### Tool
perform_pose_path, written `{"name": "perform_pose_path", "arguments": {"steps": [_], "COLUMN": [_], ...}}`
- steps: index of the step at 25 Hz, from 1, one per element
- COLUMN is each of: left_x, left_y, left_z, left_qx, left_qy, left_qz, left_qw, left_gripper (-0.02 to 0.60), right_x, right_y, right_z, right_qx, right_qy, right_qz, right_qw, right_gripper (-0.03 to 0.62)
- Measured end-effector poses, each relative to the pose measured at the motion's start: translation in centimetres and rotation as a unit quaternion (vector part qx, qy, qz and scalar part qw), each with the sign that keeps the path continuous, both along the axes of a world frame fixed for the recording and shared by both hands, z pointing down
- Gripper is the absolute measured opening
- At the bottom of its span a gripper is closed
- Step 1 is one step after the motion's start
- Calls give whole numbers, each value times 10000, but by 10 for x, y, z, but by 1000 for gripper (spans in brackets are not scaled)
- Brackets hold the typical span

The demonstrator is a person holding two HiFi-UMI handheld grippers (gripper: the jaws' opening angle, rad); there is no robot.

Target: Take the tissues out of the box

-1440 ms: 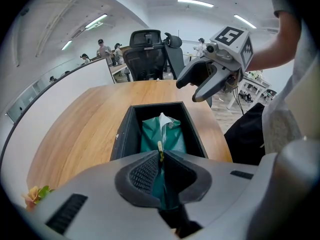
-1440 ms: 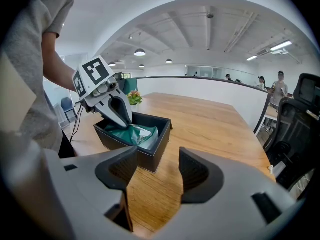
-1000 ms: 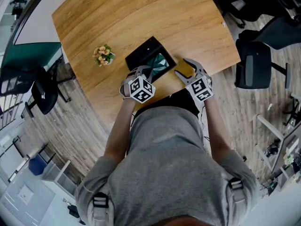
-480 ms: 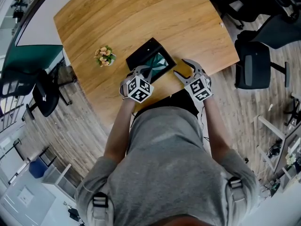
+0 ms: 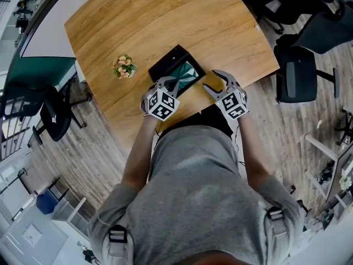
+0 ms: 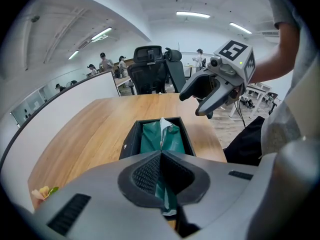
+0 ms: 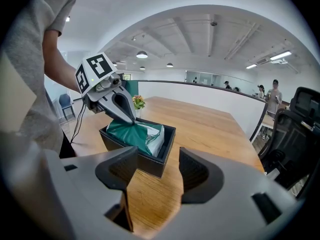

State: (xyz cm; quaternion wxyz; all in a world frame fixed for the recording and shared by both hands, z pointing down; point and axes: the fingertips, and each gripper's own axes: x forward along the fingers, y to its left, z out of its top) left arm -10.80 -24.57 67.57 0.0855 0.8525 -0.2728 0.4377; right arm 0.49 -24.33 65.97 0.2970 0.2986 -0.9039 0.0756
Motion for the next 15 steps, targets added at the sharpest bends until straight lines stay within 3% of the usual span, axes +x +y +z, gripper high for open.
{"name": "perform_pose_path", "arguments": {"steps": [15], "left_x": [7], "left_y": [9], "left_z": [-31], "left_qx": [250], "left_qy": [77], "left_qz": [109], "left_qw": [9996], "left_gripper": [20], "right_x": [2], "right_y": [34], "right_z": [-14], "right_qx": [147], "right_qy": [141], "right_qz": [-50], "right_qw": [9998], "right_gripper": [264]}}
